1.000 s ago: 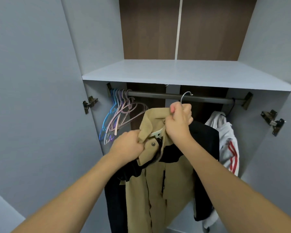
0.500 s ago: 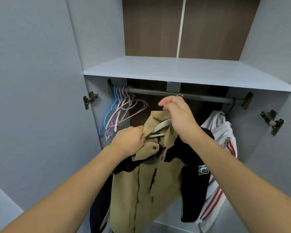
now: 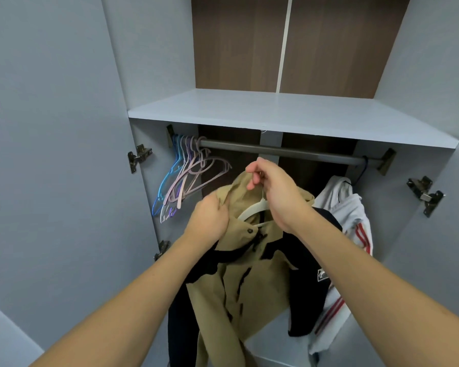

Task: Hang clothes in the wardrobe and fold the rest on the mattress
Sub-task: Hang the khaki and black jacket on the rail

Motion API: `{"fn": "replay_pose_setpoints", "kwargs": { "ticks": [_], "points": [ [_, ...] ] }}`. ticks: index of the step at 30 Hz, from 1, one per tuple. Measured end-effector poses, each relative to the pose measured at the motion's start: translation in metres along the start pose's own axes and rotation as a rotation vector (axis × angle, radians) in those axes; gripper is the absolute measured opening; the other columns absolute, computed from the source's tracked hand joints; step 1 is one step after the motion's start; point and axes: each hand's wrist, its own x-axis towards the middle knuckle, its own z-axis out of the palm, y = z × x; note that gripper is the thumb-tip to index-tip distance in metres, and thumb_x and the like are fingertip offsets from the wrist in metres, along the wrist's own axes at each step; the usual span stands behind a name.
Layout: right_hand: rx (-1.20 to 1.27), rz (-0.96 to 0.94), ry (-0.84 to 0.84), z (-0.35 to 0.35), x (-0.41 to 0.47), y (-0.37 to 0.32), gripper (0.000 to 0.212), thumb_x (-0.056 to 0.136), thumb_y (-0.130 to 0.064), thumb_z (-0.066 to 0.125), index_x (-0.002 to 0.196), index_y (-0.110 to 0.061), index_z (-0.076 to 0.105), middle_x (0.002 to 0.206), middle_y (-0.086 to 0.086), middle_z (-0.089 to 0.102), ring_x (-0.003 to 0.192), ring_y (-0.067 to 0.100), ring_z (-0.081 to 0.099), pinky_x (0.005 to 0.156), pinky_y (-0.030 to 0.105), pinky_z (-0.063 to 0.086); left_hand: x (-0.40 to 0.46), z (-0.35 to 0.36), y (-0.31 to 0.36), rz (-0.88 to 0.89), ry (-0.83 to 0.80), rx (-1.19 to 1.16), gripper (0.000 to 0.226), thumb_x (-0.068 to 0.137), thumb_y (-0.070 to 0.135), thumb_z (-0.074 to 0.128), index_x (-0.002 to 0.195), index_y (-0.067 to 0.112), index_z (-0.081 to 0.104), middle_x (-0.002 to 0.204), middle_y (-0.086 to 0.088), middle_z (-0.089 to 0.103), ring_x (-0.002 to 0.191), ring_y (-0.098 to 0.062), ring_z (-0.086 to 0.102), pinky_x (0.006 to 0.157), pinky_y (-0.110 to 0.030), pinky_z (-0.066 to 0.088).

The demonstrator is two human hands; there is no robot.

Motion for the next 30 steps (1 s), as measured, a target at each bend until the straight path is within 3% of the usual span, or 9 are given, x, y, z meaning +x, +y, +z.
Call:
{"fn": "replay_pose_setpoints", "kwargs": {
  "ticks": [4,6,9,14,18,21,23,27,30],
  "points": [
    [0.191,0.075,0.186,-0.018,0.006,-0.001,0.033,0.105,-0.031,0.038,0.088,-0.013,0.060,0.065,-0.002,0.044,0.067,0.016,0.051,0.097,0.037,0.040,-0.007,-0.026,-0.022,-0.055,-0.547,-0.054,0.056,0.079,0.078,0.056,0.123,0.044,0.060,0.118,0.021,0.066,0.106,0.002,0.062,0.089,-0.013,0.047],
    [0.274,0.104,0.218,-0.022,0.010,0.003,0.032,0.104,-0.031,0.040,0.087,-0.012,0.060,0.064,0.000,0.045,0.065,0.017,0.051,0.096,0.039,0.041,-0.014,-0.036,-0.039,-0.092,-0.681,0.213,0.065,0.074,0.068,0.069,0.131,0.042,0.051,0.129,0.019,0.055,0.113,-0.001,0.055,0.089,-0.014,0.041],
    [0.259,0.142,0.121,-0.005,0.010,0.015,0.028,0.102,-0.030,0.044,0.084,-0.013,0.058,0.061,-0.003,0.046,0.064,0.016,0.053,0.089,0.036,0.043,-0.025,-0.013,-0.054,-0.038,-0.555,0.456,0.027,0.089,0.015,0.058,0.114,0.021,0.061,0.119,-0.002,0.065,0.108,-0.021,0.061,0.082,-0.024,0.046],
    [0.058,0.095,0.010,0.006,0.026,0.027,0.014,0.098,-0.017,0.047,0.086,-0.017,0.054,0.067,-0.001,0.060,0.083,0.023,0.061,0.100,0.041,0.045,-0.032,0.013,-0.065,-0.203,-0.403,0.095,0.032,0.083,-0.012,0.037,0.093,0.008,0.059,0.091,-0.005,0.063,0.093,-0.021,0.056,0.071,-0.016,0.045],
    [-0.297,0.095,-0.037,-0.011,0.050,0.046,0.022,0.097,-0.020,0.052,0.116,-0.031,0.050,0.114,-0.002,0.064,0.106,0.016,0.058,0.077,0.023,0.045,-0.018,0.026,-0.066,-0.345,-0.317,-0.138,0.052,0.086,-0.013,0.034,0.118,0.018,0.061,0.113,-0.003,0.067,0.108,-0.022,0.059,0.098,-0.033,0.051],
    [-0.313,0.196,0.061,-0.036,0.079,0.070,0.042,0.099,-0.014,0.048,0.138,-0.027,0.044,0.129,-0.004,0.057,0.116,0.014,0.053,0.091,0.023,0.043,0.007,0.060,-0.061,-0.364,-0.295,-0.212,0.038,0.091,-0.002,0.040,0.101,0.030,0.058,0.105,0.001,0.064,0.097,-0.020,0.060,0.084,-0.034,0.055],
    [-0.314,0.259,0.082,-0.055,0.098,0.089,0.039,0.097,-0.010,0.050,0.133,-0.026,0.053,0.130,-0.001,0.056,0.119,0.016,0.053,0.097,0.026,0.043,0.027,0.092,-0.058,-0.339,-0.289,-0.257,0.030,0.093,0.003,0.042,0.101,0.027,0.058,0.103,0.001,0.064,0.092,-0.017,0.059,0.075,-0.028,0.052],
    [-0.340,0.331,0.112,-0.092,0.129,0.112,0.046,0.091,-0.001,0.048,0.122,-0.033,0.061,0.116,-0.002,0.056,0.097,0.008,0.052,0.071,0.018,0.037,0.062,0.158,-0.044,-0.266,-0.287,-0.291,0.022,0.096,0.009,0.045,0.097,0.029,0.054,0.095,0.004,0.061,0.085,-0.012,0.056,0.070,-0.026,0.047],
    [-0.389,0.382,0.154,-0.127,0.149,0.123,0.049,0.091,0.000,0.049,0.132,-0.026,0.058,0.132,0.004,0.054,0.120,0.022,0.049,0.097,0.027,0.037,0.084,0.201,-0.035,-0.228,-0.264,-0.179,0.020,0.095,0.009,0.049,0.080,0.020,0.053,0.086,-0.002,0.060,0.079,-0.019,0.057,0.069,-0.030,0.050]
  ]
}}
